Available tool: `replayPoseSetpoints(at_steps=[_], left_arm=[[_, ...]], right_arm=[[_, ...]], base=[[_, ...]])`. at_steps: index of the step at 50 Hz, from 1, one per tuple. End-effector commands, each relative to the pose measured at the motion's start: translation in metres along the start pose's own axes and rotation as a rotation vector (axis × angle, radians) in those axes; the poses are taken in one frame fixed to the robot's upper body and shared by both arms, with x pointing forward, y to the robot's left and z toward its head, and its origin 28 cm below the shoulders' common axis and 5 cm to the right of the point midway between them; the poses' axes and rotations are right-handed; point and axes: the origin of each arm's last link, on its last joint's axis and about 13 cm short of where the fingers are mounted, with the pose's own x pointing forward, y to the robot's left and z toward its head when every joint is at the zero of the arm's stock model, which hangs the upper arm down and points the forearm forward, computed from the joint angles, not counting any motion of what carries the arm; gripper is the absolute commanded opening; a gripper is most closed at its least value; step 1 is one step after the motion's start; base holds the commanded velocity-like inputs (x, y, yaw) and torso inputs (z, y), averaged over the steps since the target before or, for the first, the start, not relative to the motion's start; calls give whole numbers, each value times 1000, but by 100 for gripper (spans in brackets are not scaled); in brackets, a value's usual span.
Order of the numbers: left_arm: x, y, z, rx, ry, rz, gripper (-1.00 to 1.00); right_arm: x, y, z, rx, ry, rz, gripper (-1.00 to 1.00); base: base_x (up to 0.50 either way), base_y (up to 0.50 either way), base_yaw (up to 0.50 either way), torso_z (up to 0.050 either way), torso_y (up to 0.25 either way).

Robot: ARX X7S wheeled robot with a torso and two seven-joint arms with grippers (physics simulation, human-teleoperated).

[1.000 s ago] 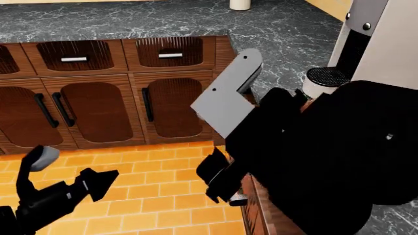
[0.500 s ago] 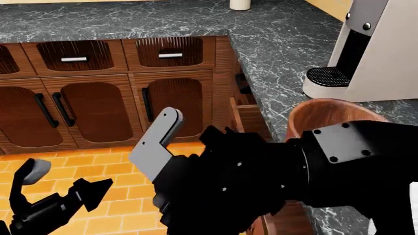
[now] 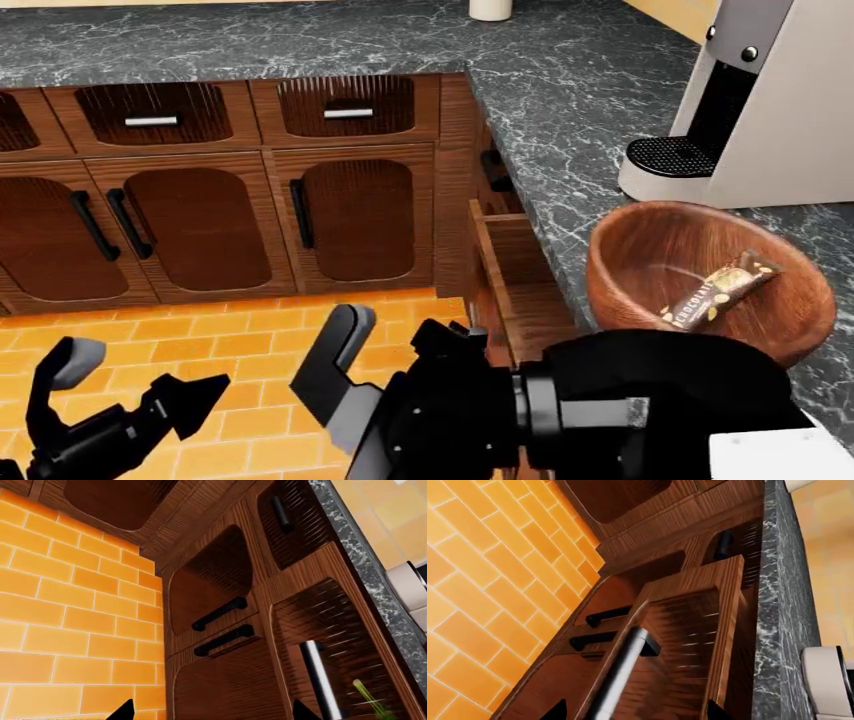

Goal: Place the bar in the bowl and close the drawer.

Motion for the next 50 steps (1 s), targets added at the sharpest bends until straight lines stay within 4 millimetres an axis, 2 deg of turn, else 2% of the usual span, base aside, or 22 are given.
replayPoseSetpoints(at_steps=[1,16,33,50], left_arm=[[1,5,-3,-15,-1,-1,100],[2,4,-4,-32,5,-8,100],[1,11,-5,-45,-6,-4,100],[2,13,-6,-48,-5,-4,100]], right_arm=[[9,25,-16,-62,24,13,100],[10,41,-28,-101,60,77,100],[26,59,-45,-136,136,83,100],[52,72,-64,-167,215,71,100]], base=[[0,0,0,0,0],[0,0,0,0,0],[0,0,0,0,0],[0,0,0,0,0]])
